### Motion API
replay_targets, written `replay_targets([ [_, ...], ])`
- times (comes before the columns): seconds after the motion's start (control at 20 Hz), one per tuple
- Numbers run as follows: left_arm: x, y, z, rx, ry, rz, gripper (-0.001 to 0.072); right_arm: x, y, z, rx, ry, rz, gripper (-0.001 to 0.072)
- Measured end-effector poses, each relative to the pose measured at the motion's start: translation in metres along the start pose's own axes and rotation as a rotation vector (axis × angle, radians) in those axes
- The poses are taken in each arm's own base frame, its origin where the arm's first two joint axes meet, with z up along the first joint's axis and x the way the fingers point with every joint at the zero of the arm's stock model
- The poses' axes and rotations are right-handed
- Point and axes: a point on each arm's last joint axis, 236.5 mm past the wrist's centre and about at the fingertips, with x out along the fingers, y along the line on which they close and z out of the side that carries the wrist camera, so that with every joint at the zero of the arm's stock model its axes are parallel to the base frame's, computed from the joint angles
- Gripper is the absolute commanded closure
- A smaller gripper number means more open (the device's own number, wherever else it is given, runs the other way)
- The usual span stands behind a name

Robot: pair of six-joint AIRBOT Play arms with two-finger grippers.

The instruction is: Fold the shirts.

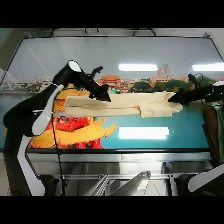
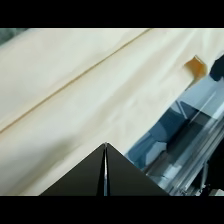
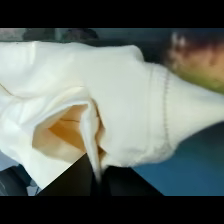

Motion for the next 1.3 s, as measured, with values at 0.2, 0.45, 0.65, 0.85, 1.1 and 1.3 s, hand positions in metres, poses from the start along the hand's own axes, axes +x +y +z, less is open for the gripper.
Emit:
replay_targets([
  [0.2,0.054,-0.004,0.002,0.007,0.040,0.062,0.0712,-0.019,0.016,-0.004,0.001,0.029,0.065,0.0690],
  [0.45,0.080,-0.027,0.016,0.042,0.028,0.062,0.0711,-0.041,0.034,-0.012,-0.007,0.058,0.118,0.0691],
  [0.65,0.038,-0.085,0.027,0.136,-0.059,-0.092,0.0695,-0.088,0.041,-0.008,-0.002,0.003,0.113,0.0691],
  [0.85,-0.045,-0.098,0.008,0.194,-0.090,-0.140,0.0694,-0.157,0.046,-0.003,0.039,-0.123,0.070,0.0691],
  [1.1,-0.142,-0.062,-0.033,0.119,-0.179,-0.118,0.0694,-0.184,0.117,0.005,-0.015,-0.210,0.154,0.0690],
  [1.3,-0.185,-0.029,-0.075,0.048,-0.261,-0.106,0.0693,-0.116,0.197,0.012,-0.099,-0.105,0.196,0.0689],
])
